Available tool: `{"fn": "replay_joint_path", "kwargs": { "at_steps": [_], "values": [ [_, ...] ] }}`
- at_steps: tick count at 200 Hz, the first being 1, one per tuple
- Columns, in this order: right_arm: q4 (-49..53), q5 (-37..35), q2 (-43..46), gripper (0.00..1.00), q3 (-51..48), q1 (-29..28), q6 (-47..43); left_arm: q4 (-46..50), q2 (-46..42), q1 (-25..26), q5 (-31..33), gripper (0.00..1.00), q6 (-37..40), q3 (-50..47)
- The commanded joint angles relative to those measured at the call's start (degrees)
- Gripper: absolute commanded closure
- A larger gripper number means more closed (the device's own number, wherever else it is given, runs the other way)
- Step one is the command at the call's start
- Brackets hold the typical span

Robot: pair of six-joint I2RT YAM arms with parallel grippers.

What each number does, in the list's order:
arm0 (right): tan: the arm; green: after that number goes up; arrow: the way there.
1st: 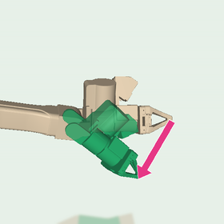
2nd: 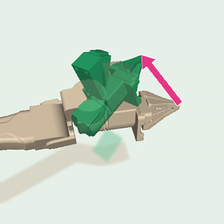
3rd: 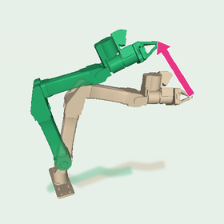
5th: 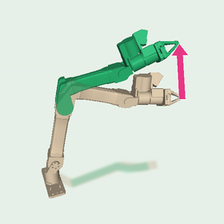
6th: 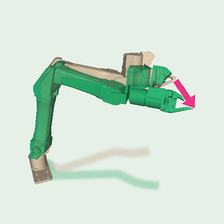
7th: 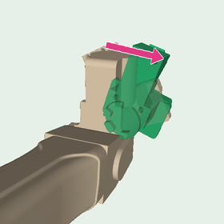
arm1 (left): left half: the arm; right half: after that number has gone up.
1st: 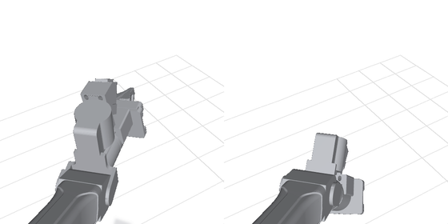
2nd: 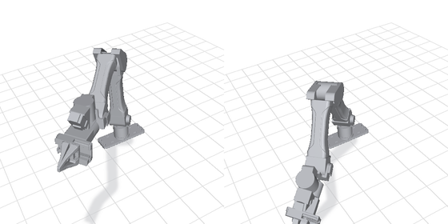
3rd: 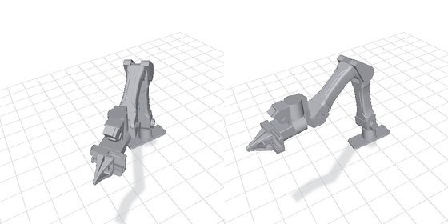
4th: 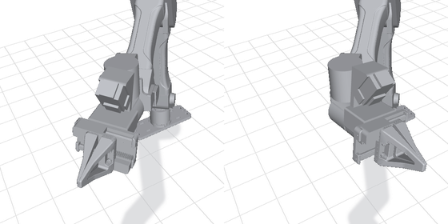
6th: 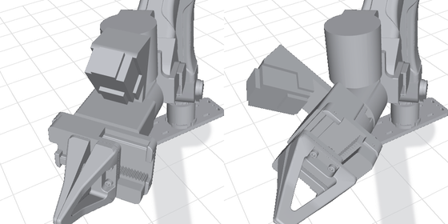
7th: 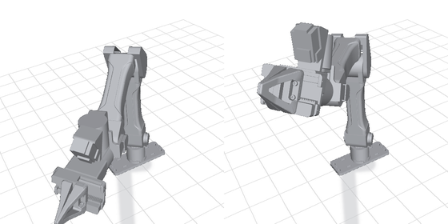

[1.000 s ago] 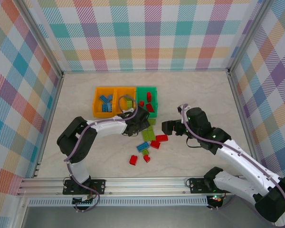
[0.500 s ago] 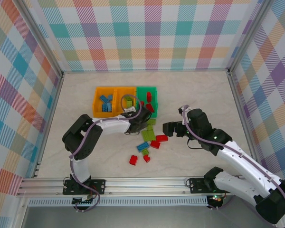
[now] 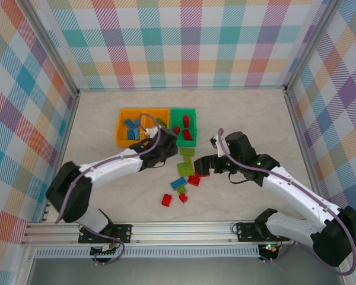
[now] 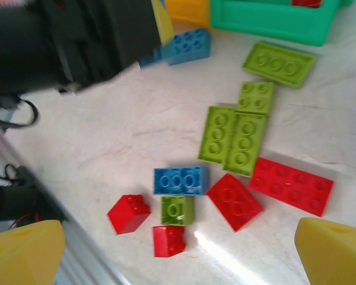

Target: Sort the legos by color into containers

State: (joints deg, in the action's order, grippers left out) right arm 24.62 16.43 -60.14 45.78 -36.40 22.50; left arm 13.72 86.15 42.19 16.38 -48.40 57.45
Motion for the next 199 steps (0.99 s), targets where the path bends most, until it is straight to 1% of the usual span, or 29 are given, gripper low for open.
{"fn": "replay_joint_path", "kwargs": {
  "at_steps": [1, 16, 35, 59, 76, 86, 103, 111, 125, 148, 170, 177, 186, 199],
  "values": [
    [-1.3, 6.5, -1.2, 0.0, 2.7, -0.4, -1.2, 1.6, -4.7, -5.1, 3.6, 0.66, 8.7, 2.9],
    [-1.8, 6.5, -1.6, 0.0, 2.7, -0.5, -0.8, 0.4, -5.1, -11.4, 2.0, 0.66, 11.9, 4.1],
    [-2.1, 5.7, -1.4, 0.0, 2.6, -0.6, -0.5, 0.4, -2.0, -19.7, -2.1, 0.66, 13.7, 7.4],
    [-1.5, 4.3, -0.8, 0.0, 2.5, -0.7, -0.5, 0.6, 5.0, -25.2, -4.5, 0.65, 15.7, 13.0],
    [-0.9, 3.8, -0.2, 0.0, 2.3, -0.8, -0.5, 0.5, 10.1, -27.7, -6.3, 0.65, 15.2, 16.7],
    [-0.3, 3.3, 0.4, 0.0, 2.1, -0.9, -0.2, 0.3, 12.5, -28.6, -7.2, 0.65, 15.0, 18.5],
    [0.6, 1.6, 1.6, 0.0, 1.8, -0.9, 0.1, 1.2, 15.7, -29.2, -6.9, 0.64, 15.5, 21.5],
    [1.2, 1.0, 2.2, 0.0, 1.7, -1.0, 0.1, 1.5, 16.4, -29.3, -6.7, 0.61, 15.7, 22.3],
    [1.7, 0.6, 2.7, 0.0, 1.8, -1.0, 0.1, 1.6, 16.3, -29.6, -6.1, 0.52, 15.8, 22.9],
    [2.0, 0.2, 2.4, 0.0, 2.1, -1.0, 0.1, 1.7, 13.7, -30.1, -5.3, 0.41, 16.1, 22.2],
    [1.3, 0.8, 0.9, 0.0, 2.8, -1.0, 0.4, 1.8, 9.5, -30.2, -5.0, 0.38, 17.5, 20.9],
    [1.0, 0.9, 0.2, 0.0, 3.1, -1.2, 0.4, 3.9, 7.7, -30.2, -5.3, 0.38, 17.9, 20.5],
    [1.0, 0.3, -0.7, 0.0, 3.5, -1.7, 0.2, 4.3, 4.8, -30.2, -6.8, 0.38, 18.3, 19.6],
    [2.3, -2.3, -2.8, 0.0, 5.0, -3.5, -1.2, 4.0, -0.1, -29.9, -11.3, 0.39, 19.3, 17.9]
  ]
}}
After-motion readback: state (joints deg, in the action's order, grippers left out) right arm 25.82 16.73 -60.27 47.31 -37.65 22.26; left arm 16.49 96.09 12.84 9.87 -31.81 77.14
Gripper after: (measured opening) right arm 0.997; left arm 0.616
